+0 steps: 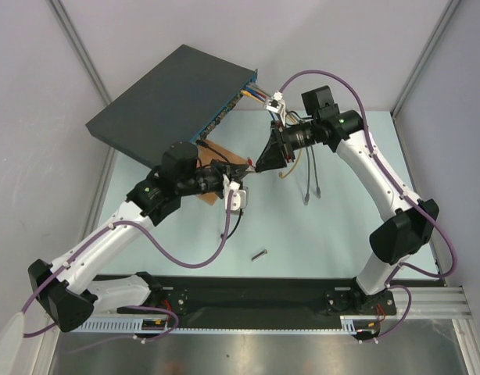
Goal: Insert the plug into the switch port
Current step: Pick up the plug from the center of the board.
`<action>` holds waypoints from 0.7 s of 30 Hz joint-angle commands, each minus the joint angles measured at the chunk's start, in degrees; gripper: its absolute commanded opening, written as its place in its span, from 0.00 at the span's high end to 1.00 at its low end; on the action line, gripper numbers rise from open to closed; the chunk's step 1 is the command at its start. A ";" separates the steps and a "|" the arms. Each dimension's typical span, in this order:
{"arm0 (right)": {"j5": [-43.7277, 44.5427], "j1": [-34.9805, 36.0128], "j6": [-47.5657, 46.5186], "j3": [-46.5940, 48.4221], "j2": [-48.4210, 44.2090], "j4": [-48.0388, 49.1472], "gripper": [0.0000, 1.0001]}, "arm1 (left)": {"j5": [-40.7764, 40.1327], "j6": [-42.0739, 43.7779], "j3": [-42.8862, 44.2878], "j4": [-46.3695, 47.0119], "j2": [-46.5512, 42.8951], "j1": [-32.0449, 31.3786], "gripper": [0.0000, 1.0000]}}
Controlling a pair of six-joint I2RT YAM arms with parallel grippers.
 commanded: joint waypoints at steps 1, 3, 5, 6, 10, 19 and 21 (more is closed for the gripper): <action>-1.32 -0.80 6.36 -0.80 -3.36 10.28 0.61 | 0.85 -2.54 -0.15 2.72 -2.08 -0.29 1.00; -1.76 -0.80 5.31 -0.45 -2.75 8.36 0.59 | 0.41 -2.80 -0.24 2.98 -1.99 -0.29 1.00; -1.94 -0.71 4.52 -0.62 -2.92 7.55 0.52 | 0.06 -3.51 -0.32 3.60 -1.99 -0.29 1.00; -1.85 -0.80 4.52 -0.71 -3.10 7.64 0.51 | -0.03 -3.77 -0.33 3.69 -1.99 -0.29 1.00; -1.85 -0.80 5.30 -1.24 -3.10 8.34 0.49 | -0.21 -5.17 -0.68 4.92 -2.08 -0.29 1.00; -1.85 -0.54 5.48 -1.68 -2.92 8.34 0.38 | -1.08 -6.58 -0.85 6.41 -1.99 -0.29 1.00; -2.11 -0.45 5.48 -1.94 -3.10 8.61 0.44 | -1.17 -6.85 -0.85 6.42 -1.99 -0.29 1.00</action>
